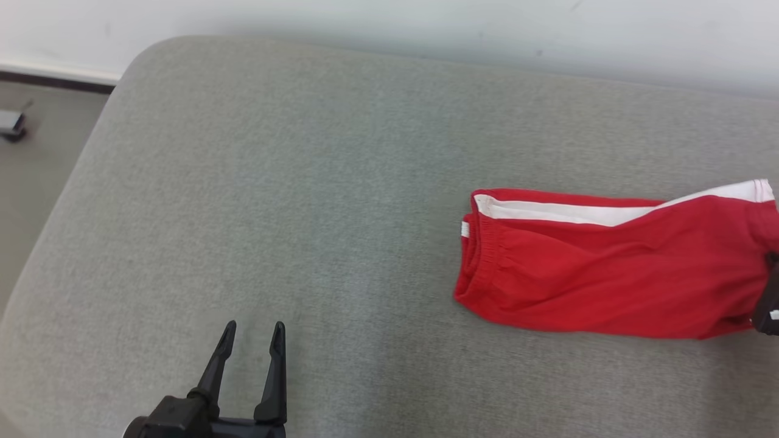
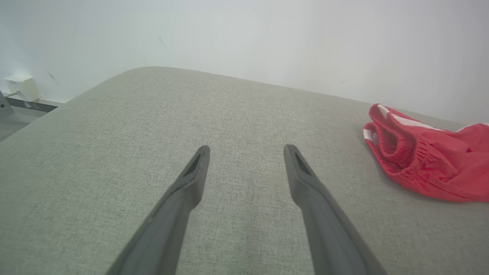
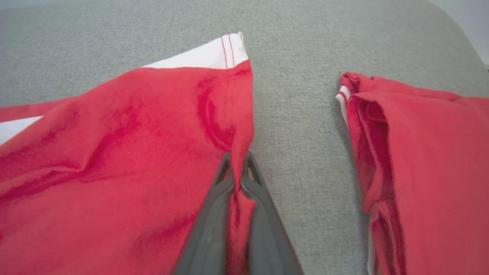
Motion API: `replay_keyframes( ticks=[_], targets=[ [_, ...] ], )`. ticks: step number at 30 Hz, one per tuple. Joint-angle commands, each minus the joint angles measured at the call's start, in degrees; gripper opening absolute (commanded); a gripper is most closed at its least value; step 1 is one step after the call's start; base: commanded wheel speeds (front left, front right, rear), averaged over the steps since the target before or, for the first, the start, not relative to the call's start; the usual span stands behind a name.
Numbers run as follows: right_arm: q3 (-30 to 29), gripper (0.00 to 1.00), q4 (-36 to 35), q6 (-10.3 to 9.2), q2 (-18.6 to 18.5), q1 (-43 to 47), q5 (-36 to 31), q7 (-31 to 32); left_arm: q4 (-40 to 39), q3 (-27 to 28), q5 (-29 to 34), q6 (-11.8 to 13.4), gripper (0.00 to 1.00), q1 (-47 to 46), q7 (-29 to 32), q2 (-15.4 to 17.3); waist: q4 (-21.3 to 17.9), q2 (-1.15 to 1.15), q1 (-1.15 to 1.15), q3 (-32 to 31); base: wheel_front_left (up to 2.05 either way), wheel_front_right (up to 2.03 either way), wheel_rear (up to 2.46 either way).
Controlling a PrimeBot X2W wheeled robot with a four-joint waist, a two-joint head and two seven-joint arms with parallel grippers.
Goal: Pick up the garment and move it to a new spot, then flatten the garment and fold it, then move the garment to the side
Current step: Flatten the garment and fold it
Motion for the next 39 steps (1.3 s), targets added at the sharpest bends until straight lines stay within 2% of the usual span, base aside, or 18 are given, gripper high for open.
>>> replay_keyframes(
  ticks=[1,7,11,19,24,29,39],
  targets=[
    [-0.4,0.00,-0.6,-0.17,-0.2,0.7,-0.3,-0.2,0.1,0.0,-0.3,-0.1,1.00,0.8,-0.1,-0.1,-1.6,-0.01,0.00,-1.4,0.00,0.00,0.00],
    [-1.3,0.00,-5.9,-0.17,-0.1,3.4,-1.6,0.2,0.5,0.0,-0.7,-0.2,1.00,1.4,-0.1,-0.1,-3.6,-0.01,0.00,-3.2,0.00,0.00,0.00],
    [0.1,0.00,-9.3,-0.17,-0.3,3.8,-1.9,0.1,0.8,-0.2,-0.7,-0.3,1.00,1.9,-0.1,-0.1,-4.1,-0.01,0.00,-4.3,0.00,0.00,0.00],
    [10.7,0.00,-14.3,-0.16,0.6,1.9,0.0,2.3,1.1,-0.5,-1.3,-0.4,1.00,2.3,-0.1,-0.1,-3.5,-0.01,0.00,-5.5,0.00,0.00,0.00],
    [18.2,0.00,-13.6,-0.16,0.9,0.1,1.8,3.0,1.1,-1.2,-1.6,0.0,1.00,2.7,-0.1,-0.1,-2.0,-0.01,0.00,-5.8,0.00,0.00,0.00],
    [24.1,0.00,-10.2,-0.16,2.3,-2.5,3.3,3.2,1.2,-1.8,-2.3,0.1,1.00,2.6,-0.1,-0.1,0.0,-0.01,0.00,-5.5,0.00,0.00,0.00],
    [31.9,0.00,-2.5,-0.16,4.1,-4.6,4.9,2.4,1.3,-2.2,-3.3,0.7,1.00,2.0,-0.1,-0.1,2.8,-0.01,0.00,-4.7,0.00,0.00,0.00]
  ],
)
